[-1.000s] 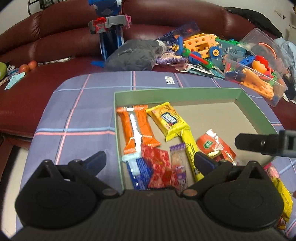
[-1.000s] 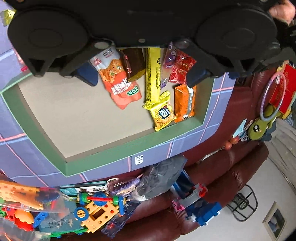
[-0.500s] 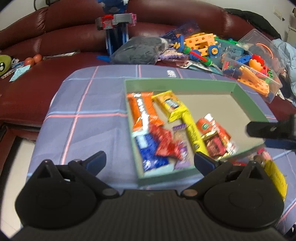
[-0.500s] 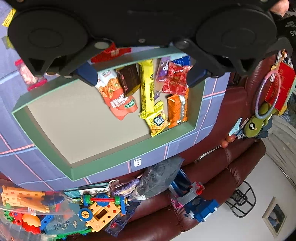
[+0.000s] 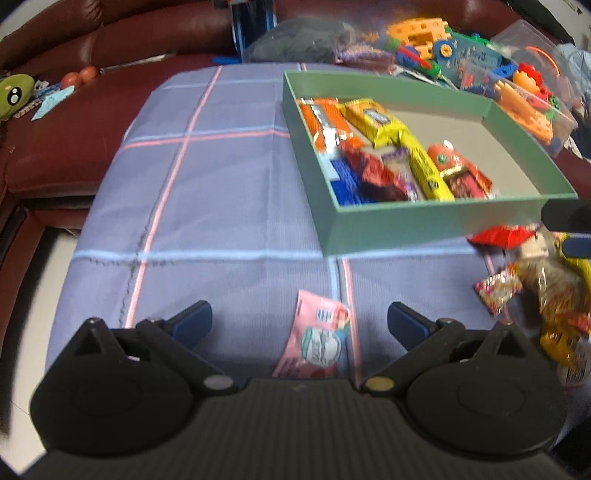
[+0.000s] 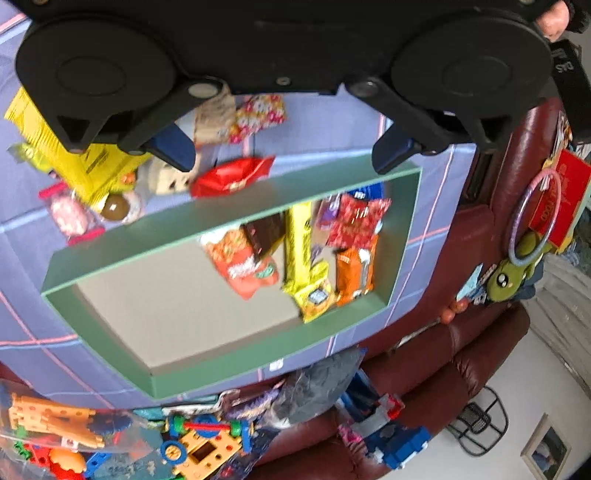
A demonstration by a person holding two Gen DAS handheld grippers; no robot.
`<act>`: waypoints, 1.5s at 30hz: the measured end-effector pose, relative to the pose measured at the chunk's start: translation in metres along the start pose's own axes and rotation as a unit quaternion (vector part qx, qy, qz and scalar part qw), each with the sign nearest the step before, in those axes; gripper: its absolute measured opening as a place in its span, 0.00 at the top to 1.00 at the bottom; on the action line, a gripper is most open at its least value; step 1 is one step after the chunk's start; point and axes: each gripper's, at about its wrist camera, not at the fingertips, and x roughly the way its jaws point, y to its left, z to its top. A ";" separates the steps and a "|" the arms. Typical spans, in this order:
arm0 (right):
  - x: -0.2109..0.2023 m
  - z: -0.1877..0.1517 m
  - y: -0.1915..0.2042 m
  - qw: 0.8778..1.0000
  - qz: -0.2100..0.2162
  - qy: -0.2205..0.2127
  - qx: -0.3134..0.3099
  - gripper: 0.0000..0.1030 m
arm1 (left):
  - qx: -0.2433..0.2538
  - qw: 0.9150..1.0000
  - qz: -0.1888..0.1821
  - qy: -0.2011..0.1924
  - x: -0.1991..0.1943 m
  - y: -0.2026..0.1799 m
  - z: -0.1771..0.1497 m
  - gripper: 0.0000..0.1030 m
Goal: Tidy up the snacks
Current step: 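Grasp the pink candy packet with the left tool while the right tool moves to the pile, then grasp the clear snack bag with white band using the right tool while the left holds the pink packet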
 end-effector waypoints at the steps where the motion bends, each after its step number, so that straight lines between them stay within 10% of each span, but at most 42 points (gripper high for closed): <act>1: 0.001 -0.002 0.002 1.000 0.004 0.005 -0.003 0.00 | 0.001 1.000 -0.001 0.002 0.001 -0.001 -0.002 0.00; 5: -0.001 -0.002 0.003 1.000 -0.003 0.002 -0.008 0.00 | 0.010 1.000 -0.003 -0.001 0.002 -0.004 -0.006 0.05; 13: -0.008 -0.018 -0.013 0.999 -0.047 0.012 -0.016 0.15 | 0.035 0.999 -0.029 0.009 0.009 -0.012 -0.011 0.67; 20: -0.001 -0.031 -0.009 0.995 -0.081 0.020 -0.053 0.40 | 0.034 0.998 -0.053 0.009 0.009 -0.016 -0.013 0.67; 29: 0.004 -0.035 0.007 0.996 -0.044 0.030 -0.070 0.40 | 0.032 0.999 -0.042 0.009 0.008 -0.013 -0.013 0.61; 37: 0.002 -0.036 -0.002 0.995 -0.080 0.035 -0.054 0.18 | 0.047 0.998 -0.039 0.002 0.006 -0.015 -0.021 0.52; 45: 0.024 -0.043 0.007 0.989 -0.112 0.043 -0.082 0.21 | 0.051 0.998 -0.031 -0.009 0.004 -0.014 -0.025 0.69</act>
